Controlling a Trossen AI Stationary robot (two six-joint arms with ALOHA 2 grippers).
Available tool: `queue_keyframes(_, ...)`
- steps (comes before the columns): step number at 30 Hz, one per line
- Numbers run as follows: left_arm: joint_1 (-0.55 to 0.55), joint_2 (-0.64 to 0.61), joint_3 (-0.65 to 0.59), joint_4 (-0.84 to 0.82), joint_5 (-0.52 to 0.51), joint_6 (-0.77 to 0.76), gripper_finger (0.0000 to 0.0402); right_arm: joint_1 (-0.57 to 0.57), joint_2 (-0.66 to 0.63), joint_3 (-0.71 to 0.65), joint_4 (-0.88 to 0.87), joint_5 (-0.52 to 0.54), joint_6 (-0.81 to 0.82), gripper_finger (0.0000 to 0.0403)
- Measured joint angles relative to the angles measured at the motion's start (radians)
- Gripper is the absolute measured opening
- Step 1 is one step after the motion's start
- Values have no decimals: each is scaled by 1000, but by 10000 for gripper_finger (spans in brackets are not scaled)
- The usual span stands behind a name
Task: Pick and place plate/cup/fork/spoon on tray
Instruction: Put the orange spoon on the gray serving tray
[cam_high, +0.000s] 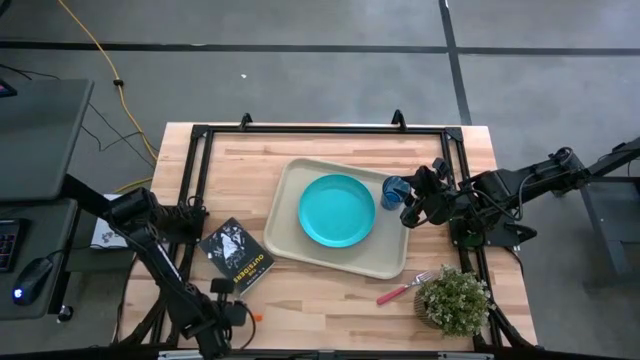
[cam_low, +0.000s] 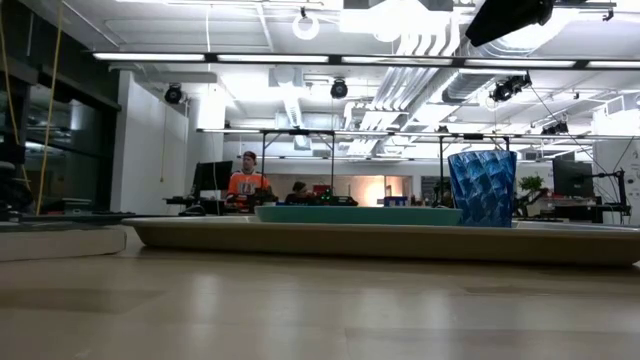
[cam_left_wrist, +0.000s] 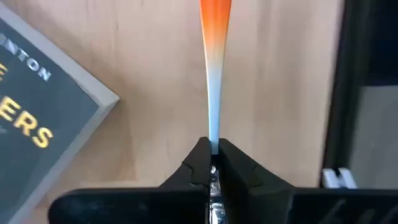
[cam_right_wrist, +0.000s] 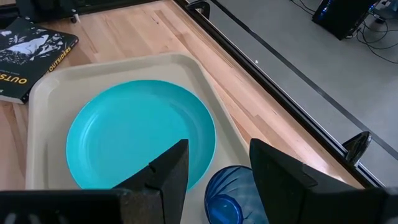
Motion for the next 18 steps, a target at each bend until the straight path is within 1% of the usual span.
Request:
queue_keyframes(3, -1, -2, 76, -94, -22, 24, 1, 0, 0, 0, 3, 0, 0, 162)
queue_keyframes(7, 0, -3, 183, -308, -111, 51, 0, 0, 0, 0, 13, 0, 8, 162)
queue_keyframes(10, 10, -4, 254, -488, -235, 73, 0, 0, 0, 0, 28, 0, 36, 162)
queue_keyframes(13, 39, -4, 301, -629, -407, 119, 0, 0, 0, 0, 53, -3, 52, 162)
queue_keyframes(15, 77, -6, 307, -672, -514, 164, 0, 0, 7, 0, 87, -10, 51, 162)
queue_keyframes(18, 160, -6, 307, -675, -604, 259, 0, 0, 33, 0, 142, -28, 48, 162)
